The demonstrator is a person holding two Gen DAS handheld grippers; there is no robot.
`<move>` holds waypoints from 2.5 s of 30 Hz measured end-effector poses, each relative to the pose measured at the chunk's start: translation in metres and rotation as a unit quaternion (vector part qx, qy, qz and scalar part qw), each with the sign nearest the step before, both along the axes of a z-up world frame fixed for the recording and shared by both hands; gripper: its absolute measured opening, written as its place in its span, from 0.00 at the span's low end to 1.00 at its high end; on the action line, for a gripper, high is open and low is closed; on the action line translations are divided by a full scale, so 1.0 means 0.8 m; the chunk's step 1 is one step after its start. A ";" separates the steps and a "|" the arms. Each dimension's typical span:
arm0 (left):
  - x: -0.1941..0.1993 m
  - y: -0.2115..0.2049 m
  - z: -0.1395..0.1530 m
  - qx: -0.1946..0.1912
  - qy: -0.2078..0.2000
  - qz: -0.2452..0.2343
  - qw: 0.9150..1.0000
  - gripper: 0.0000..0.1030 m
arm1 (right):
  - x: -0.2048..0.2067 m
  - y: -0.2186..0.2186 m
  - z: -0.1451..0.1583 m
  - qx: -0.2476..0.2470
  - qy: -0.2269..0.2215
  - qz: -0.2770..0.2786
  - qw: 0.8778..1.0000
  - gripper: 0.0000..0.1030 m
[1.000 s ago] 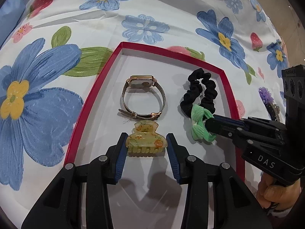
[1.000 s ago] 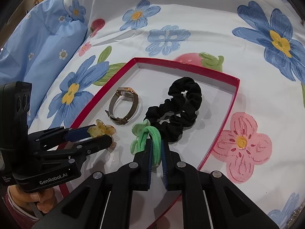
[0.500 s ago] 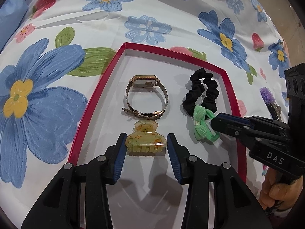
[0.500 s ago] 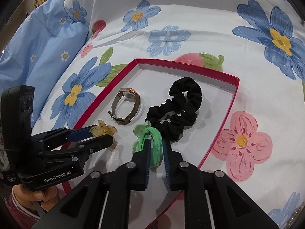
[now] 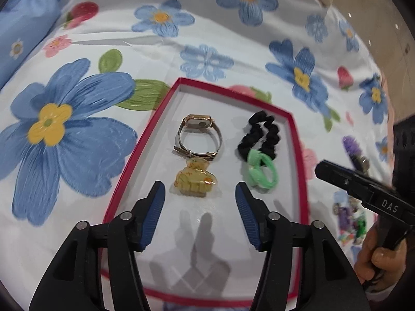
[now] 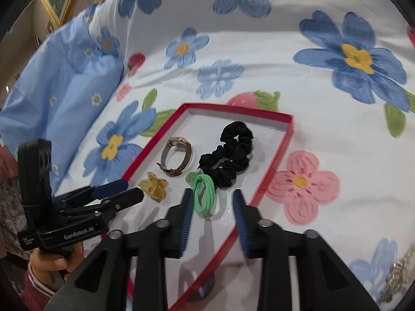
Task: Organize jewelry
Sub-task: 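Lower and release the claw clip with the left tool while the right tool releases the green tie, then move both open tools back over the jewelry pile, then grasp the purple bow hair tie with the left tool while the right tool grasps the beaded bracelet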
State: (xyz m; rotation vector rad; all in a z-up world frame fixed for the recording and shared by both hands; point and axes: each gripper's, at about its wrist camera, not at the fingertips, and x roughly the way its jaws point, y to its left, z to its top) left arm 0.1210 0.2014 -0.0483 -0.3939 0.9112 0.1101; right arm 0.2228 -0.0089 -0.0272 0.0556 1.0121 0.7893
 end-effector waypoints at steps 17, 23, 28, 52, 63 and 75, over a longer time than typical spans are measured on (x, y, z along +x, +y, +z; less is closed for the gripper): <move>-0.061 -0.085 0.040 -0.045 -0.038 -0.030 0.998 0.64 | -0.064 -0.162 0.031 0.038 -0.019 -0.103 0.994 0.51; -0.067 -0.116 0.042 -0.040 -0.032 -0.054 0.997 0.64 | -0.085 -0.215 0.029 0.028 -0.025 -0.137 0.990 0.51; -0.070 -0.137 0.042 -0.040 -0.027 -0.068 0.997 0.64 | -0.101 -0.253 0.026 0.016 -0.032 -0.166 0.985 0.51; -0.042 -0.260 0.038 -0.003 -0.003 -0.176 0.984 0.64 | -0.134 -0.351 0.002 0.005 -0.015 -0.222 0.975 0.51; 0.006 -0.298 0.031 0.012 0.002 -0.208 0.978 0.64 | -0.090 -0.361 -0.009 0.021 0.011 -0.212 0.977 0.51; 0.058 -0.351 -0.012 0.016 0.036 -0.260 0.965 0.40 | -0.037 -0.342 -0.036 0.003 0.049 -0.195 0.980 0.49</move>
